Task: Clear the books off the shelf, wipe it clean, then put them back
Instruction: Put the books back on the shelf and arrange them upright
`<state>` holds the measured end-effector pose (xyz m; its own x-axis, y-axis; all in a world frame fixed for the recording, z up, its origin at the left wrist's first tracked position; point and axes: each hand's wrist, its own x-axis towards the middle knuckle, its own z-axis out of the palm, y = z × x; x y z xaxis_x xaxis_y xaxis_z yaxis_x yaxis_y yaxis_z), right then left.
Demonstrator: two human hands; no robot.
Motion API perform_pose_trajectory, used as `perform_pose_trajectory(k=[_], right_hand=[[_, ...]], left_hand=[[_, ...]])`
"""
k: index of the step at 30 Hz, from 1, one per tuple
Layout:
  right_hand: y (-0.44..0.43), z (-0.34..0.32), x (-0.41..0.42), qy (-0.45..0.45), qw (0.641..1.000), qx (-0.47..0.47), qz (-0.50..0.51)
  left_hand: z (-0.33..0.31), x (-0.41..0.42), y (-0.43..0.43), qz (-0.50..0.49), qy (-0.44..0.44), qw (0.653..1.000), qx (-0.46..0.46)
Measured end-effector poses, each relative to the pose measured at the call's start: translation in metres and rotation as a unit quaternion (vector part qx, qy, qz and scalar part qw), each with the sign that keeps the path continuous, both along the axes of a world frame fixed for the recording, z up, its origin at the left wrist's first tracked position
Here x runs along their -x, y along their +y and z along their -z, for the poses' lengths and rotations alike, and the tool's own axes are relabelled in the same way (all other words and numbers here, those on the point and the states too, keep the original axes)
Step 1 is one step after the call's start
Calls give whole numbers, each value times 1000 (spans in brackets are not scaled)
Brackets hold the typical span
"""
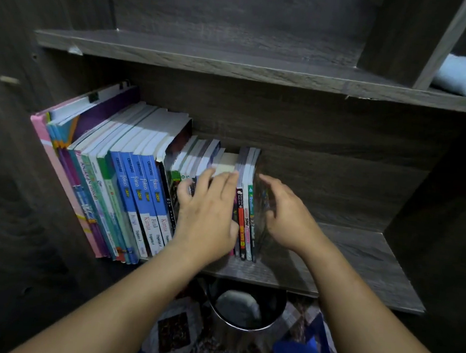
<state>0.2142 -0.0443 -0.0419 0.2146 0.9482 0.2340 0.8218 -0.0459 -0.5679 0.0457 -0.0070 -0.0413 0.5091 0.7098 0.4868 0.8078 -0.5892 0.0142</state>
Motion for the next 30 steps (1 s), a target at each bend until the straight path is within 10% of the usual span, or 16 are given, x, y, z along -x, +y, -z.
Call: perform_pose_trajectory(k=[21, 30], right_hand=[[-6, -11, -8, 49, 997, 62, -14], [-5, -5, -11, 86, 993, 84, -23]], left_hand=[[1, -23, -7, -12, -10, 999, -29], [4, -19, -30, 35, -259, 965, 26]])
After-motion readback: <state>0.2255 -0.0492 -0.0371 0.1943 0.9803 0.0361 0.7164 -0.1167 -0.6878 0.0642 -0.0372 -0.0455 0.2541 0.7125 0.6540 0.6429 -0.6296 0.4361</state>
